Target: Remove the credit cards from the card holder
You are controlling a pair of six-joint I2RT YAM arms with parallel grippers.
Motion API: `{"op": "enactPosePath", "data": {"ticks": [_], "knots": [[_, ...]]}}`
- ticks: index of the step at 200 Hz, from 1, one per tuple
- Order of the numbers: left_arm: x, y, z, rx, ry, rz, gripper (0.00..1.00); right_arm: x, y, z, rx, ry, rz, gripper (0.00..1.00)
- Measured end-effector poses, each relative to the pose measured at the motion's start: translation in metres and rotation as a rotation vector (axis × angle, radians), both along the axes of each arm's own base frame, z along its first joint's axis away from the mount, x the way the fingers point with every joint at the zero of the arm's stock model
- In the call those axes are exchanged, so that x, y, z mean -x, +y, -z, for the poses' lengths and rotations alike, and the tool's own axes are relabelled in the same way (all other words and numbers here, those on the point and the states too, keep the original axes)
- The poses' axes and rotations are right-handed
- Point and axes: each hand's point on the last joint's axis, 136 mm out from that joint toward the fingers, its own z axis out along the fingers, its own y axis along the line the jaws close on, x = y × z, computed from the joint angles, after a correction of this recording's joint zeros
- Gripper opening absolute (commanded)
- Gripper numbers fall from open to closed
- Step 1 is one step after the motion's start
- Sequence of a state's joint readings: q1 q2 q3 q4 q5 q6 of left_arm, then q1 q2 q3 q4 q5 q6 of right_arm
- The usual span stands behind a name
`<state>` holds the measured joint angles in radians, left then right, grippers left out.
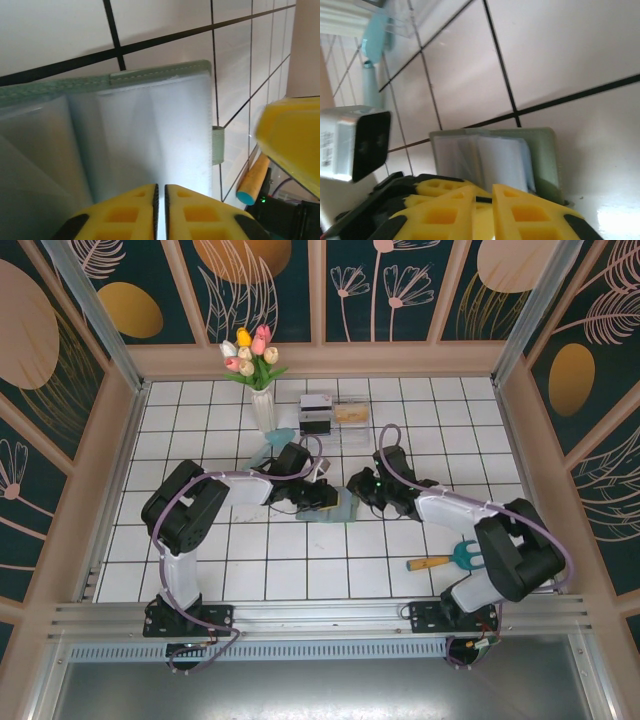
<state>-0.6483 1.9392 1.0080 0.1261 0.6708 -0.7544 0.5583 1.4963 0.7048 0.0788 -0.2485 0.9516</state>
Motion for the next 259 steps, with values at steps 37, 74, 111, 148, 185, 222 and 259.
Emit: {"op": "enactPosePath", "data": {"ticks": [37,74,111,148,185,222,259], "knots": [[0.0,0.005,0.005,-0.038,0.002,-0.011,0.0,0.005,0.003,0.024,0.032,0.068,-0.019,0.14],[-0.006,0.021,-0.008,-0.126,-0.052,-0.063,0.14,0.008,0.001,0.038,0.067,0.111,-0.022,0.14],[-0.02,0.043,-0.031,-0.226,-0.153,-0.152,0.36,0.01,-0.001,0.046,0.096,0.129,-0.033,0.14],[-0.019,0.064,-0.022,-0.331,-0.151,-0.201,0.41,0.01,-0.002,0.046,0.104,0.127,-0.038,0.14],[-0.014,0.068,-0.015,-0.353,-0.128,-0.199,0.41,0.01,-0.002,0.046,0.107,0.129,-0.039,0.14],[-0.011,0.067,-0.005,-0.358,-0.094,-0.19,0.41,0.01,-0.002,0.046,0.11,0.125,-0.044,0.14],[-0.009,0.068,0.004,-0.374,-0.077,-0.186,0.42,0.01,-0.002,0.046,0.113,0.121,-0.05,0.14]]}}
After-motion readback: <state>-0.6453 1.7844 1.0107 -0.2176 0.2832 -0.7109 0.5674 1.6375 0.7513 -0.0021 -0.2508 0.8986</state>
